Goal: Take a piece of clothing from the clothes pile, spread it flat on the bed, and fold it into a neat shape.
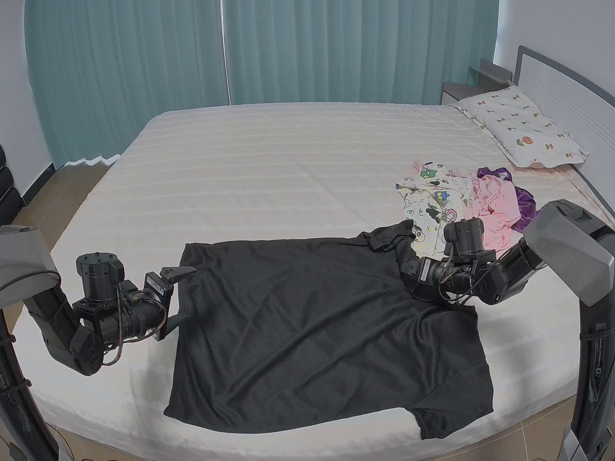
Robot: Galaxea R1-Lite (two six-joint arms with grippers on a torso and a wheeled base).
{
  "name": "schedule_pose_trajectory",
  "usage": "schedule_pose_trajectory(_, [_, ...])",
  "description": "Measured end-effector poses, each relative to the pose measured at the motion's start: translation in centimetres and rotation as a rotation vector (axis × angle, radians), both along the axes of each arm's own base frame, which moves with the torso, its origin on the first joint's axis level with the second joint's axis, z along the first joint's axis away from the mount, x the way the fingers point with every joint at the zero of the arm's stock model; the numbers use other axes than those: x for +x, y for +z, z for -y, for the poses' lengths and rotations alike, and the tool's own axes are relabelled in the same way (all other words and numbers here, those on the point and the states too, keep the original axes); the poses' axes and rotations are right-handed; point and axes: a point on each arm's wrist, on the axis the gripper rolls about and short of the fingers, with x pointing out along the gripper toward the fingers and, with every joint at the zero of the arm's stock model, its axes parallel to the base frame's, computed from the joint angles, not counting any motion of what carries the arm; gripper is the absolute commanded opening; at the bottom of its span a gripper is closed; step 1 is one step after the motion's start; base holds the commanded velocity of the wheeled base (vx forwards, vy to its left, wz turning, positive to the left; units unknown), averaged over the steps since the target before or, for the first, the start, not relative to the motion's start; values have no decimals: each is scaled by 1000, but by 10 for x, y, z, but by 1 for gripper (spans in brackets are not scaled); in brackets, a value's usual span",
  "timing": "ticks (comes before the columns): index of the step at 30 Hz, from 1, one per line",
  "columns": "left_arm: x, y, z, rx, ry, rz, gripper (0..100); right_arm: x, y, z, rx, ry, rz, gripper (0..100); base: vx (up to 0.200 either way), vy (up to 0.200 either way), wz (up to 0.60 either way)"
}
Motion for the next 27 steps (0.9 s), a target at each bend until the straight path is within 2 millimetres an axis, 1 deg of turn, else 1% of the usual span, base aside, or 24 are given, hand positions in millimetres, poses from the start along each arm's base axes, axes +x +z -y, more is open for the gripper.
schedule_pose_trajectory(4, [0, 1, 0, 0, 0, 4, 100, 5, -4, 1, 0, -9, 5, 0, 0, 0, 0])
schedule_pose_trajectory(9, [0, 1, 0, 0, 1, 5, 100, 13, -5, 9, 6, -38, 11, 0, 0, 0, 0])
schedule_pose_trajectory(19, [0, 1, 0, 0, 0, 3, 100, 22, 2, 48, 48, -144, 33, 0, 0, 0, 0])
schedule_pose_trajectory(23, [0, 0, 0, 1, 0, 1, 100, 26, 2, 60, 81, -173, 35, 0, 0, 0, 0])
schedule_pose_trajectory(24, [0, 0, 0, 0, -1, 1, 100, 27, 0, 61, 87, -170, 32, 100, 0, 0, 0])
schedule_pose_trajectory(27, [0, 0, 1, 1, -1, 0, 100, 27, -3, 63, 99, -161, 23, 100, 0, 0, 0])
